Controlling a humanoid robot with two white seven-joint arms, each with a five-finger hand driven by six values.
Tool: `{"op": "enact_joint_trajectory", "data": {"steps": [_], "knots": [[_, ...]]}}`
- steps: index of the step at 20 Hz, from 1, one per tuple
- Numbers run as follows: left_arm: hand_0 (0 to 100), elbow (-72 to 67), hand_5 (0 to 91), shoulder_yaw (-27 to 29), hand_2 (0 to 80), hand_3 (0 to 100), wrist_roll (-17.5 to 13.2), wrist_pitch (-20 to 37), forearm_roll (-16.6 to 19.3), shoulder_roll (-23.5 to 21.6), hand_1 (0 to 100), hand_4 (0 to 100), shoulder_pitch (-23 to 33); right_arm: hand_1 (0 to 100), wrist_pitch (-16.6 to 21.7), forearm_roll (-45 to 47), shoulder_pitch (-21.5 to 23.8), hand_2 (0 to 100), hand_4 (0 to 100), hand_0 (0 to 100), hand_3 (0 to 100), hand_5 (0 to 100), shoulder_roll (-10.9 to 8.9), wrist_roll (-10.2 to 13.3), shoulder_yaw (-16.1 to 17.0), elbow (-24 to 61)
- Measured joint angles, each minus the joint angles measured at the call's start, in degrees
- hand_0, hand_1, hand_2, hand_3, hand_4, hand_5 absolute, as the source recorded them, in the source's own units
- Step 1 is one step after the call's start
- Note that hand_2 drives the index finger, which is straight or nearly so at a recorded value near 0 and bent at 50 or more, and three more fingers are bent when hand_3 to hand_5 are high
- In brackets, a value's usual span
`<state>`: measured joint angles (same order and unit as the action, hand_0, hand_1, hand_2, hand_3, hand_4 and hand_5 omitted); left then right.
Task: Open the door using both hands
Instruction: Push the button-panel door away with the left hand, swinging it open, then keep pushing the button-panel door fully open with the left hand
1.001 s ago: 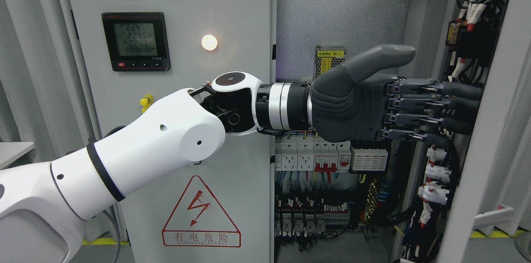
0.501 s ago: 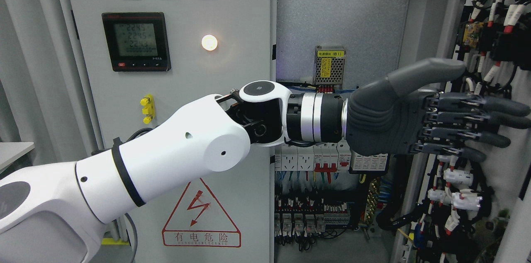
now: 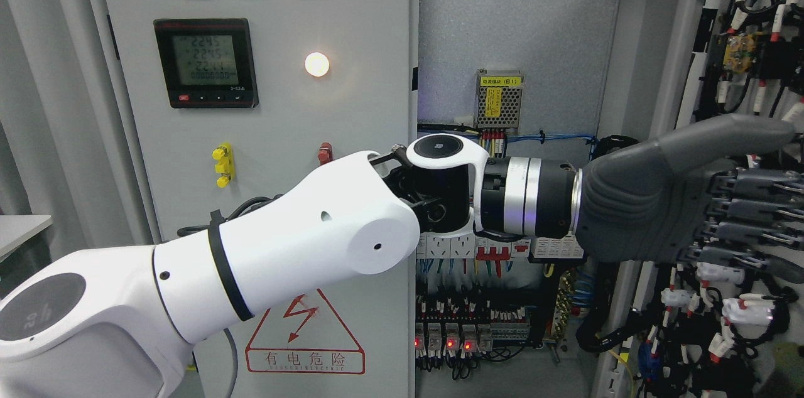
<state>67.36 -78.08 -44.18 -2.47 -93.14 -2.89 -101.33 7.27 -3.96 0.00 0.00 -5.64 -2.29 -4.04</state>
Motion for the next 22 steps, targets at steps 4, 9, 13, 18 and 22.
{"op": "enact_joint_trajectory", "data": {"steps": [4,9,13,18,22], "knots": [[30,-0.1,0.0,-0.1,2.8,3,0.4,0.1,0.0,0.9,0,4,-0.2,0,0.0,0.0,0.0,0,0,22,0,0,0.00,-0.1,0.0,0.0],[30,-0.2,0.0,-0.1,2.8,3,1.4,0.2,0.1,1.6,0,4,-0.4,0,0.0,0.0,0.0,0,0,22,0,0,0.00,-0.3,0.0,0.0],[30,-0.3,0.0,-0.2,2.8,3,4.3,0.2,0.0,2.0,0,4,-0.4,0,0.0,0.0,0.0,0,0,22,0,0,0.00,0.0,0.0,0.0],[30,-0.3,0.0,-0.2,2.7,3,5.6,0.2,0.0,2.3,0,4,-0.5,0,0.0,0.0,0.0,0,0,22,0,0,0.00,0.1,0.0,0.0],[30,-0.2,0.0,-0.3,2.7,3,5.8,0.3,-0.1,2.5,0,4,-0.6,0,0.0,0.0,0.0,0,0,22,0,0,0.00,0.1,0.0,0.0]]}}
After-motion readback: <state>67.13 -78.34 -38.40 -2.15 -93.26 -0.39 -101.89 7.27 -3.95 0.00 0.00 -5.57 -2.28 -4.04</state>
